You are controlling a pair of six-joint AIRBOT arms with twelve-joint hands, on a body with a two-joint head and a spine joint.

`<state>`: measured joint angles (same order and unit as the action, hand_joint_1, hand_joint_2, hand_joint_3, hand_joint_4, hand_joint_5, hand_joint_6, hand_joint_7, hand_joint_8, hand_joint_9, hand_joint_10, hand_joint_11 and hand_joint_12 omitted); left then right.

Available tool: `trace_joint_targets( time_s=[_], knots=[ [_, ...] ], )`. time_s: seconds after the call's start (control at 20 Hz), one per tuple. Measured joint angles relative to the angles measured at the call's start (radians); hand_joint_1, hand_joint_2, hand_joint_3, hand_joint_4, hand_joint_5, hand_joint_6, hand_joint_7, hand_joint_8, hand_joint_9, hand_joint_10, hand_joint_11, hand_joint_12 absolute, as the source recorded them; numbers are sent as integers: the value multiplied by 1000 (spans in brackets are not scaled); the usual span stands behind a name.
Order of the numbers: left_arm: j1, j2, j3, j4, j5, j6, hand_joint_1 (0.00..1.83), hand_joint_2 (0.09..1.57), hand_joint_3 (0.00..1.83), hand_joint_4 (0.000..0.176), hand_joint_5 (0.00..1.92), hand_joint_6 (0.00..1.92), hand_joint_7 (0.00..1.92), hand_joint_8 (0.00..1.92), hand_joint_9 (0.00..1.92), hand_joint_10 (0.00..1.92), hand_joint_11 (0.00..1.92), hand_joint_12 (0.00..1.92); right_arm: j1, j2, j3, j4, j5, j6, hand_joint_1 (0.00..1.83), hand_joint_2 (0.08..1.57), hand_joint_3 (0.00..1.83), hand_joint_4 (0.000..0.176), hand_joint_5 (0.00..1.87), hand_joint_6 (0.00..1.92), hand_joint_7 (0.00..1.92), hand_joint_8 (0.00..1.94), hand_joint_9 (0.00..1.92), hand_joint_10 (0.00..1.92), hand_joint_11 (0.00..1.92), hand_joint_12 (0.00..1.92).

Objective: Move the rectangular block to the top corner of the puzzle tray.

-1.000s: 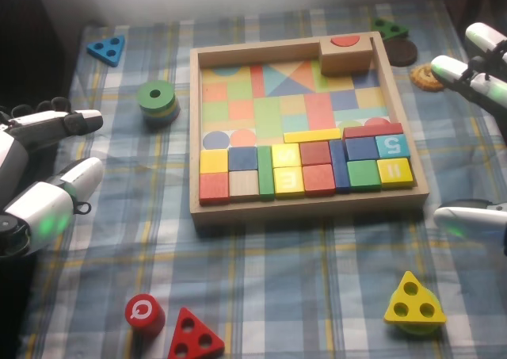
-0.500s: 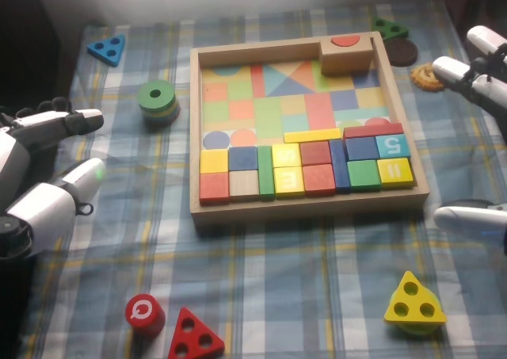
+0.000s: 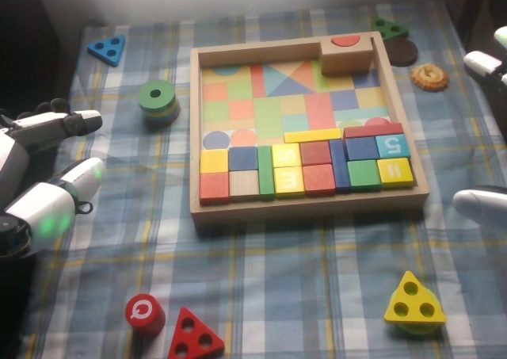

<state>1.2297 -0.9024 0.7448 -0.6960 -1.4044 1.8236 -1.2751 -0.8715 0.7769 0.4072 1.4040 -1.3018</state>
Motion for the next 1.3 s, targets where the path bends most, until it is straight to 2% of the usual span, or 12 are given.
trace_joint_targets(
  time_s=[0.05, 0.25, 0.45, 0.75, 0.8, 0.85, 0.9, 1.05, 1.1, 1.2, 1.25, 1.3],
  knots=[
    [6, -4, 0, 3, -3, 0, 584, 1369, 0, 0, 610, 3, 573, 1, 509, 79, 0, 1356, -1, -9, 0, 10, 10, 0, 0, 964, 23, 0, 135, 9, 59, 19, 0, 0, 0, 0],
    [25, -19, -6, -10, -30, -1, 576, 1382, 3, 0, 532, 0, 559, 0, 501, 60, 0, 1256, -2, -39, -2, 40, 92, 0, 0, 991, 30, 0, 133, 5, 70, 17, 0, 0, 0, 0],
    [29, -62, 39, -28, -63, -4, 692, 1393, 2, 0, 361, 1, 547, 2, 304, 866, 0, 1512, -57, -81, -5, 74, 201, 0, 0, 1019, 36, 0, 137, 5, 64, 9, 0, 0, 0, 0],
    [53, -67, 16, -23, -145, -7, 460, 1388, 0, 0, 353, 0, 482, 0, 481, 237, 0, 1264, -40, -114, 24, 85, 233, -1, 0, 957, 0, 0, 157, 10, 75, 12, 0, 0, 0, 0],
    [53, -67, 16, -24, -152, -7, 457, 1382, 0, 0, 350, 0, 447, 0, 462, 110, 0, 1159, -37, -126, 32, 85, 232, -1, 0, 976, 8, 0, 162, 10, 87, 15, 0, 0, 0, 0],
    [53, -68, 16, -25, -155, -6, 455, 1376, 0, 2, 350, 10, 370, 8, 338, 27, 0, 867, -36, -137, 41, 91, 227, 1, 0, 978, 7, 27, 175, 13, 101, 18, 0, 0, 0, 0],
    [53, -71, 16, -23, -158, -6, 394, 1358, 0, 26, 332, 3, 274, 2, 213, 7, 0, 564, -36, -139, 43, 94, 227, 2, 0, 969, 2, 27, 198, 21, 104, 17, 0, 0, 0, 0],
    [53, -77, 16, -21, -145, -6, 212, 1305, 0, 3, 248, 0, 29, 1, 5, 0, 0, 13, -36, -138, 43, 96, 229, 2, 0, 967, 1, 34, 240, 13, 130, 8, 9, 3, 0, 0],
    [53, -77, 16, -21, -145, 5, 152, 1260, 0, 8, 211, 0, 5, 0, 0, 0, 0, 2, -36, -139, 43, 95, 230, 2, 0, 979, 6, 24, 233, 9, 127, 6, 7, 2, 0, 0],
    [53, -77, 16, -27, -147, 20, 62, 1166, 0, 66, 158, 1, 0, 0, 0, 0, 0, 0, -36, -139, 43, 95, 230, 4, 0, 985, 7, 18, 235, 7, 132, 6, 26, 9, 8, 3],
    [53, -77, 16, -29, -146, 20, 46, 1154, 0, 99, 129, 0, 0, 0, 0, 0, 0, 0, -36, -139, 43, 95, 230, 8, 0, 987, 7, 50, 246, 8, 134, 4, 33, 9, 19, 10],
    [53, -77, 16, -29, -145, 20, 46, 1154, 0, 99, 129, 0, 0, 0, 0, 0, 0, 0, -36, -139, 43, 95, 229, 8, 0, 987, 7, 50, 246, 8, 134, 4, 33, 9, 19, 10]
  ],
)
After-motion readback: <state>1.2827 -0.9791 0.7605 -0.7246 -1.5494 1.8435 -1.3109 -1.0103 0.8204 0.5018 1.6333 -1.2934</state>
